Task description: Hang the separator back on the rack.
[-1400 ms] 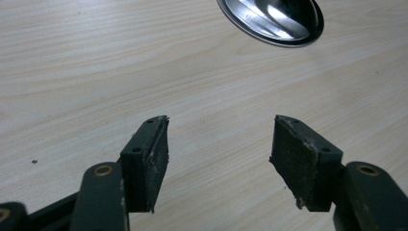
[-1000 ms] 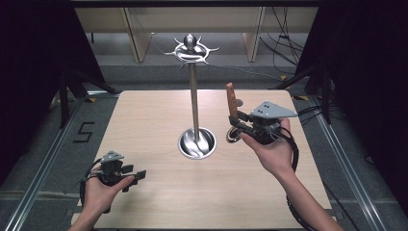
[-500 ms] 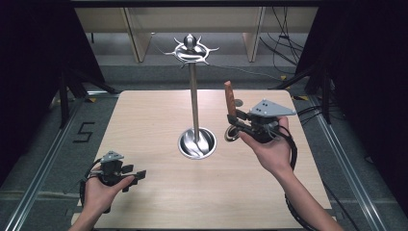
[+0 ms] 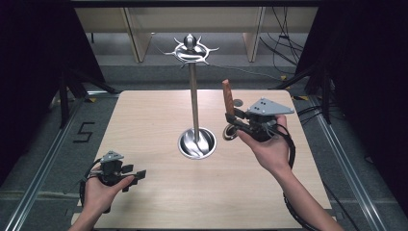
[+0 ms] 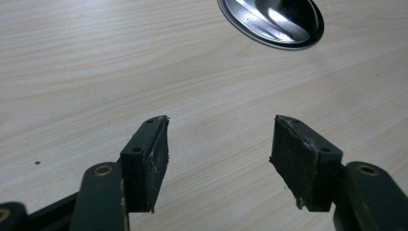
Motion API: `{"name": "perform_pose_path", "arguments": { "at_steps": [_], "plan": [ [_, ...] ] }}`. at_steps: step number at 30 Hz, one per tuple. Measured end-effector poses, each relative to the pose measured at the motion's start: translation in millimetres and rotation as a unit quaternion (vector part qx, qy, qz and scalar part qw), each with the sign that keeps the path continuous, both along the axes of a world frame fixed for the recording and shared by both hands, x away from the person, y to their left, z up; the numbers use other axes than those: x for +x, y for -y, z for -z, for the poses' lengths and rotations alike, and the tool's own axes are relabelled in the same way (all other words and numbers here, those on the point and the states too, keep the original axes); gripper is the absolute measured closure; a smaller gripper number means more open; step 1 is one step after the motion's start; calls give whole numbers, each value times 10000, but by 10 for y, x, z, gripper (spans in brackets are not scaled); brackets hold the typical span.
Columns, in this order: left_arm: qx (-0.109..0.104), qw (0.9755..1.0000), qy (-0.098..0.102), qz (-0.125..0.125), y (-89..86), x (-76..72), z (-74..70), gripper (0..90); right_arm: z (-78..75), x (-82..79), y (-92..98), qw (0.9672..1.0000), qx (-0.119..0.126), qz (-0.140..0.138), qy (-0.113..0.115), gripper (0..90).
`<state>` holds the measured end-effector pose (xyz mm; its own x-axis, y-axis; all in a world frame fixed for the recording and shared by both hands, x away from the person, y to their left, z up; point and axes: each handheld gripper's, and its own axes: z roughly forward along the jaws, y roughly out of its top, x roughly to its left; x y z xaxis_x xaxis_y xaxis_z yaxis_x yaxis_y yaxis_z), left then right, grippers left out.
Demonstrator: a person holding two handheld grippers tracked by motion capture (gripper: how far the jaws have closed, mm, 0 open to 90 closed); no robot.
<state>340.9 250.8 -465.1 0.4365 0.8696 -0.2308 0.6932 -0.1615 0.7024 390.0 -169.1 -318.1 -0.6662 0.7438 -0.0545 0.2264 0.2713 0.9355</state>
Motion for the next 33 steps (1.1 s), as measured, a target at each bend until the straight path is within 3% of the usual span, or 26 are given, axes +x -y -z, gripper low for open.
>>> {"name": "perform_pose_path", "arguments": {
  "at_steps": [8,9,10,14,20,23,25,33],
  "plan": [
    [10,10000,3,-9,1,0,0,372,-38,16,-16,10000,38,-48,41,697],
    [137,9998,-44,126,-24,0,-12,372,-38,13,-23,10000,83,-13,31,696],
    [-2,10000,2,9,2,-1,-2,372,-46,17,-21,10000,27,7,74,697],
    [23,10000,12,-16,-1,1,-3,372,-66,17,-38,9999,95,-28,24,696],
    [-5,10000,29,-27,0,-2,-7,372,-104,36,-45,9998,124,-40,142,696],
    [7,10000,37,-10,0,-5,-10,372,-120,29,-57,9998,183,-41,57,697],
    [148,9998,2,118,-25,-4,-21,372,-133,38,-58,9998,158,-42,90,696],
    [150,9998,-15,134,-22,-3,-22,372,-194,54,-114,9997,219,-67,110,697]
  ]
}}
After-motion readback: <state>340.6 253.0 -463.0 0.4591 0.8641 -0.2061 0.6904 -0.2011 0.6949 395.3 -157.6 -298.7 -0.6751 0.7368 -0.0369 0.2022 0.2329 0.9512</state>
